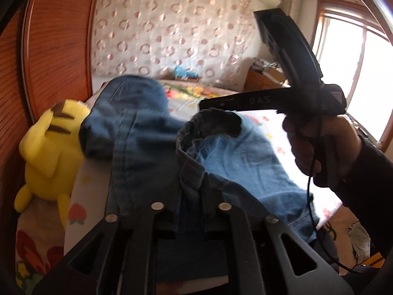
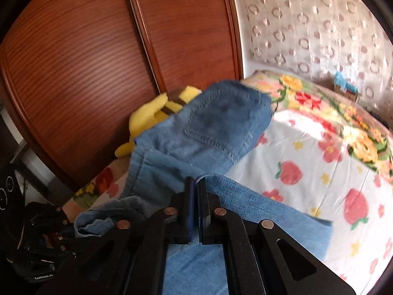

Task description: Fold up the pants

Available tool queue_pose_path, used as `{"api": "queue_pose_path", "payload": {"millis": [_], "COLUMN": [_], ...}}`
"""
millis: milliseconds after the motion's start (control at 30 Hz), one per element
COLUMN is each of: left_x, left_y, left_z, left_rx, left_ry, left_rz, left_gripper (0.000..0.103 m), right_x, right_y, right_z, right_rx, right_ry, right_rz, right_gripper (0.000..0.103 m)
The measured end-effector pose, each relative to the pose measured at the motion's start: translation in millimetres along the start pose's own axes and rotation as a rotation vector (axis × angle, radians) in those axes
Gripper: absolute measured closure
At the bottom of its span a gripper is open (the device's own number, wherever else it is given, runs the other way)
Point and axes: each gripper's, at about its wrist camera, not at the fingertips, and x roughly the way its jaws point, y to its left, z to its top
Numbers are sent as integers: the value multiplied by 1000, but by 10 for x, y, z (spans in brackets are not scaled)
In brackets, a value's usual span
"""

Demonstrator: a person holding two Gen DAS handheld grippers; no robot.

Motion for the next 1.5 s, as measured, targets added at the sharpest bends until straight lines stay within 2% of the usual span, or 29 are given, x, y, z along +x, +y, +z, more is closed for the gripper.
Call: {"api": "queue_pose_path", "payload": {"millis": [33,100,200,300,333,500,633,767,900,933,1033,1133,1267,1400,1467,1500], "left_x": [22,44,44,-6,-18,-85,-1,213,506,599,672,587,446,321,280,260], "left_y": [24,41,86,90,71,-70,-203,-352,-491,-516,-538,-491,-340,-201,-181,-174], "left_z": [-25,-54,-72,-56,-45,36,69,89,37,11,-53,-113,-229,-313,-355,-369], "left_rx": [-6,-11,-23,-44,-41,8,43,88,152,174,211,233,233,196,188,184], "left_ry": [10,18,19,7,2,-37,-24,20,100,135,182,197,225,227,216,213], "left_rz": [8,28,53,47,44,39,33,48,116,158,199,245,252,216,196,182], "left_gripper": [81,75,68,55,54,54,54,54,54,54,54,54,54,55,65,74], "right_x": [11,3,-80,-240,-308,-604,-739,-815,-851,-864,-928,-983,-981,-978,-954,-945], "right_y": [9,-19,-101,-230,-266,-428,-519,-554,-517,-502,-483,-504,-560,-522,-502,-496], "right_z": [7,11,-6,-103,-151,-520,-925,-1305,-1541,-1587,-1673,-1693,-1739,-1715,-1711,-1712], "right_rx": [4,14,34,42,38,27,37,67,84,90,108,122,147,149,151,151], "right_ry": [3,1,-41,-69,-75,-84,-68,-51,-33,-34,-37,-38,-44,-56,-56,-55], "right_rz": [-18,-51,-56,-76,-86,-166,-249,-283,-274,-266,-247,-237,-222,-210,-206,-203], "right_gripper": [98,81,79,78,77,77,77,75,73,73,73,72,72,72,72,72]}}
